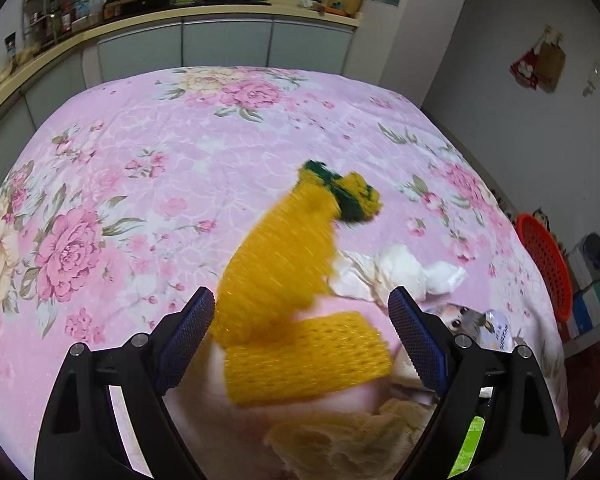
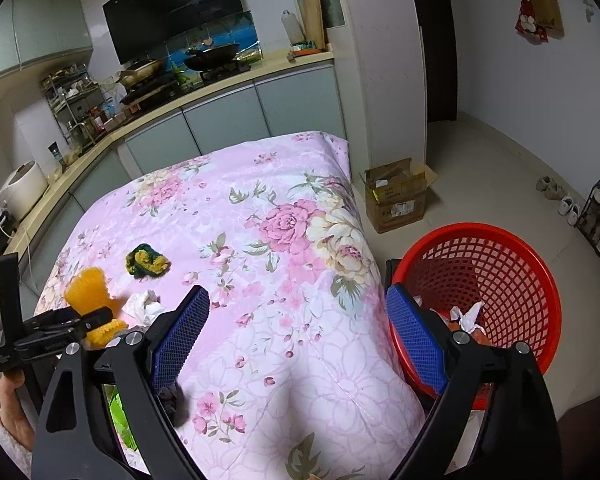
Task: Collect trash
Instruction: 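Grasp the yellow mesh sponge with the left gripper while the right gripper grasps a white tissue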
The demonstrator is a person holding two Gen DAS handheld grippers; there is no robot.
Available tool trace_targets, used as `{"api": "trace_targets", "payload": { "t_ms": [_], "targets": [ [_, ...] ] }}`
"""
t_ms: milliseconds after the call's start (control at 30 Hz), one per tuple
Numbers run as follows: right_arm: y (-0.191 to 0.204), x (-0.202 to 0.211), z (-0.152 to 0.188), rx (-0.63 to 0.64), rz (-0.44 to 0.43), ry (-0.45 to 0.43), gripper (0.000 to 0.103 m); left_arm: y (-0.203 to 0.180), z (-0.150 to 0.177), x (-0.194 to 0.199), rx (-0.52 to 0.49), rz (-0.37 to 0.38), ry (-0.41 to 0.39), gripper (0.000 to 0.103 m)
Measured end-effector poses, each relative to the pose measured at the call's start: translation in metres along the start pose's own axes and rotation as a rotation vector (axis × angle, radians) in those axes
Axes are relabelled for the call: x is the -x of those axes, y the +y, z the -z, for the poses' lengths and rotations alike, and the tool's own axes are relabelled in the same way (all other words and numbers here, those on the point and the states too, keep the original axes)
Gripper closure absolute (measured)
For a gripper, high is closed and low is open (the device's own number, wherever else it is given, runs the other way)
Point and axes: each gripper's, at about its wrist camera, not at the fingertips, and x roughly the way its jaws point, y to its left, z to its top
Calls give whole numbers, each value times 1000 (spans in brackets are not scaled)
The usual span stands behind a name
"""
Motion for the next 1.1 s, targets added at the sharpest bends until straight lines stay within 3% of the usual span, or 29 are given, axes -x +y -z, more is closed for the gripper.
{"api": "trace_targets", "payload": {
  "t_ms": [300, 533, 633, 933, 1100],
  "targets": [
    [19, -16, -3, 45, -22, 29, 16, 23, -11, 4, 40, -9, -42, 20],
    [43, -28, -8, 112, -25, 36, 16, 34, -16, -1, 54, -2, -51, 72],
    [58, -38, -13, 159, -37, 48, 16, 39, -15, -1, 65, -2, -65, 84],
    [102, -83, -24, 244, -153, 136, 16, 64, -17, 10, 141, -15, -161, 87],
    [123, -106, -27, 284, -233, 185, 16, 71, -17, 9, 162, -12, -159, 87]
  ]
}}
